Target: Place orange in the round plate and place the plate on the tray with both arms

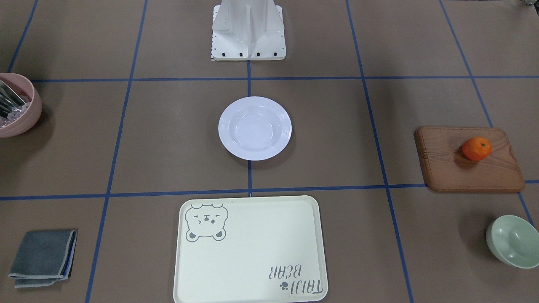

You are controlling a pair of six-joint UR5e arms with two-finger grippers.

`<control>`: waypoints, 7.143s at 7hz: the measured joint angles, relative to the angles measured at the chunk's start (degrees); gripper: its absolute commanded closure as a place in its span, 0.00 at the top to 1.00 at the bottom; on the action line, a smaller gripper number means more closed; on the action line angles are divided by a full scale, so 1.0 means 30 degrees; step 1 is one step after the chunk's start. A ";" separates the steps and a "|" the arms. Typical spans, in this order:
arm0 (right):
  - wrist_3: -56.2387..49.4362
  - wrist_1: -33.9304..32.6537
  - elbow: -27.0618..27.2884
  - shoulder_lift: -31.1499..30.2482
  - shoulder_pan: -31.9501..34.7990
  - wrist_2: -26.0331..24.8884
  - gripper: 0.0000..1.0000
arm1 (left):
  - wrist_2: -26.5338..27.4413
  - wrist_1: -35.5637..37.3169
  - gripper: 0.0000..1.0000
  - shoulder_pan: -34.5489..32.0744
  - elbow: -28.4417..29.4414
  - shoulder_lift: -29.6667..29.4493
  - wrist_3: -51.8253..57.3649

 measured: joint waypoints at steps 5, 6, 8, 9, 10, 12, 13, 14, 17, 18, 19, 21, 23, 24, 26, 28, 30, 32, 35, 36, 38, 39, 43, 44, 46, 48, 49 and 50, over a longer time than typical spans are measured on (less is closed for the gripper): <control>-0.0010 0.0001 0.0471 -0.0149 0.0000 0.0473 1.00 | -0.0203 -0.0092 0.99 0.0002 -0.0014 0.0248 0.0070; -0.0010 -0.0003 0.0452 -0.0087 0.0000 0.0401 1.00 | -0.0185 -0.0137 0.99 0.0003 0.0012 0.0249 0.0160; -0.0010 -0.0021 0.0476 -0.0015 0.0000 0.0408 1.00 | -0.0165 -0.0102 0.99 0.0002 0.0061 0.0271 0.0215; -0.0011 -0.0024 0.0506 0.0020 0.0000 0.0448 1.00 | -0.0182 -0.0069 0.99 0.0003 0.0053 0.0275 0.0220; -0.0034 -0.0020 0.0529 0.0072 0.0000 0.0425 1.00 | -0.0182 -0.0086 0.99 0.0003 0.0038 0.0275 0.0221; -0.0214 -0.0032 0.0516 0.0557 -0.0065 0.0229 1.00 | -0.0201 -0.0241 0.99 0.0024 -0.0068 0.0208 0.0024; -0.0246 -0.0062 0.0448 0.0739 -0.0151 0.0203 1.00 | -0.0232 -0.0297 0.99 0.0176 -0.0123 0.0012 -0.0350; -0.0236 -0.0052 0.0149 0.0812 -0.0202 0.0212 1.00 | -0.0242 -0.0331 0.99 0.0908 -0.0088 -0.0379 -0.1216; -0.0139 0.0028 -0.0593 0.0895 -0.0335 0.0225 1.00 | -0.0045 -0.2321 0.99 0.4460 0.0212 -0.1341 -0.7123; -0.0061 0.0021 -0.0630 0.0935 -0.0363 0.0235 1.00 | 0.0094 -0.3526 0.99 0.5408 0.0716 -0.1429 -0.8523; 0.0006 -0.0005 -0.0704 0.0977 -0.0382 0.0332 1.00 | 0.0370 -0.4741 0.99 0.6244 0.1493 -0.1516 -0.9374; 0.0024 -0.0010 -0.0748 0.1098 -0.0392 0.0519 1.00 | 0.0677 -0.6511 0.99 0.7250 0.2941 -0.1669 -1.0207; 0.0024 -0.0009 -0.0765 0.1183 -0.0405 0.0553 1.00 | 0.0719 -0.6975 0.99 0.7818 0.3427 -0.1698 -1.0382; 0.0038 -0.0017 -0.0777 0.1227 -0.0437 0.0550 1.00 | 0.0723 -0.7008 0.99 0.8000 0.3520 -0.1694 -1.0381; 0.0047 -0.0024 -0.0804 0.1265 -0.0507 0.0531 1.00 | 0.0737 -0.7058 0.99 0.8161 0.3831 -0.1694 -1.0340; 0.0047 -0.0026 -0.0881 0.1273 -0.0542 0.0546 1.00 | 0.0727 -0.7145 0.99 0.8332 0.4091 -0.1687 -1.0332; 0.0048 -0.0026 -0.0934 0.1274 -0.0554 0.0543 1.00 | 0.0717 -0.7172 0.99 0.8571 0.4372 -0.1684 -1.0351; 0.0048 -0.0025 -0.0958 0.1274 -0.0556 0.0554 1.00 | 0.0671 -0.7179 0.40 0.8629 0.4520 -0.1663 -1.0348; 0.0048 -0.0026 -0.0962 0.1319 -0.0556 0.0563 1.00 | 0.0524 -0.7123 0.00 0.8629 0.4141 -0.1653 -1.0260; 0.0055 -0.0026 -0.0963 0.1359 -0.0556 0.0583 1.00 | 0.0375 -0.6956 0.00 0.8619 0.3536 -0.1684 -1.0252; 0.0068 -0.0033 -0.0946 0.1379 -0.0557 0.0736 1.00 | 0.0013 -0.5812 0.00 0.8598 0.2751 -0.3310 -1.0420; 0.0063 -0.0015 -0.0895 0.1374 -0.0558 0.0894 1.00 | -0.0091 -0.3494 0.00 0.8598 0.2626 -0.5412 -1.0759; 0.0001 0.0006 -0.0867 0.1338 -0.0557 0.1264 1.00 | -0.0472 0.1943 0.00 1.1809 0.1961 -1.3050 -2.0280; 0.0010 0.0007 -0.0883 0.1335 -0.0557 0.1274 1.00 | -0.0391 0.2017 0.00 1.3299 0.1892 -1.4349 -2.2813; 0.0025 0.0005 -0.0904 0.1333 -0.0556 0.1268 1.00 | 0.0170 0.1955 0.00 1.5582 0.1962 -1.5848 -2.5397; 0.0044 0.0004 -0.0901 0.1340 -0.0563 0.1293 1.00 | 0.1728 0.0604 0.00 1.7577 0.3050 -1.6115 -2.6161; 0.0047 -0.0003 -0.0877 0.1352 -0.0575 0.1316 1.00 | 0.2222 -0.0347 0.00 1.8327 0.3757 -1.6099 -2.6577; 0.0048 -0.0015 -0.0862 0.1358 -0.0581 0.1327 1.00 | 0.2818 -0.0903 0.00 1.8943 0.4176 -1.6090 -2.6859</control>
